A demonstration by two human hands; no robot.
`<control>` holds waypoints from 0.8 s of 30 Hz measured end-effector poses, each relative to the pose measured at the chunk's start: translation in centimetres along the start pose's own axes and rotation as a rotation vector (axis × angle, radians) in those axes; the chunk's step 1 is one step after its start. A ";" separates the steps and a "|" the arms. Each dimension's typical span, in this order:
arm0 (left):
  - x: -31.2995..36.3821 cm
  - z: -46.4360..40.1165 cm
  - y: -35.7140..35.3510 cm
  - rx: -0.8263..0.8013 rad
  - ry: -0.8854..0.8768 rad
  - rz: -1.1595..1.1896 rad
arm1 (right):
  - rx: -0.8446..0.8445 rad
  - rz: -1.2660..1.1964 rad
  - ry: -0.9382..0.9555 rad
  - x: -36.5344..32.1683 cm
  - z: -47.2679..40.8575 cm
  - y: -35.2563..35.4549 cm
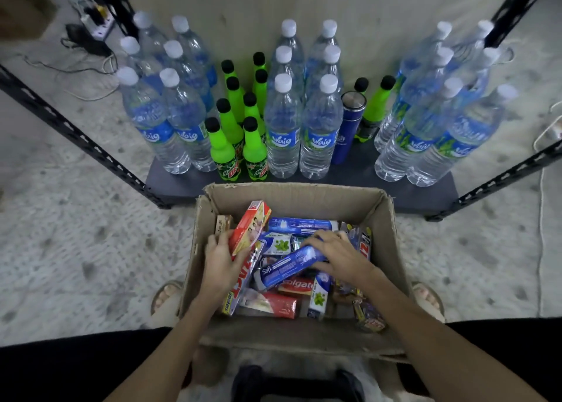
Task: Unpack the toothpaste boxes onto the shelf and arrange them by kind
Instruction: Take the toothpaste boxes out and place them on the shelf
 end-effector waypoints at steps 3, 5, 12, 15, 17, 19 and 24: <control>1.9 0.1 3.0 0.014 -0.110 0.000 | 0.094 -0.102 -0.042 0.2 1.8 3.8; 3.2 0.2 5.3 0.040 -0.168 -0.012 | 0.147 -0.136 -0.057 -0.2 3.2 6.7; 9.2 1.9 15.0 0.172 -0.413 0.024 | 0.370 -0.203 0.013 -3.9 8.0 17.3; 12.1 3.5 19.5 0.187 -0.506 0.015 | 0.487 -0.228 0.033 -6.2 10.5 22.0; 13.9 4.7 22.5 0.220 -0.554 0.022 | 0.555 -0.233 0.055 -7.9 12.2 24.9; 15.7 5.9 25.6 0.277 -0.621 0.028 | 0.616 -0.224 0.090 -9.5 13.7 27.7; 19.8 8.8 33.3 0.419 -0.758 0.020 | 0.751 -0.204 0.214 -13.3 17.5 34.5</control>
Point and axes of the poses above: each hand's wrist, its own z-axis away from the middle knuckle, its own y-axis out of the back of the hand, x = y × z, the point moved 5 cm from there along -z, towards the middle knuckle, and after that the axes turned 14 degrees about -z, right-handed, at the moved point
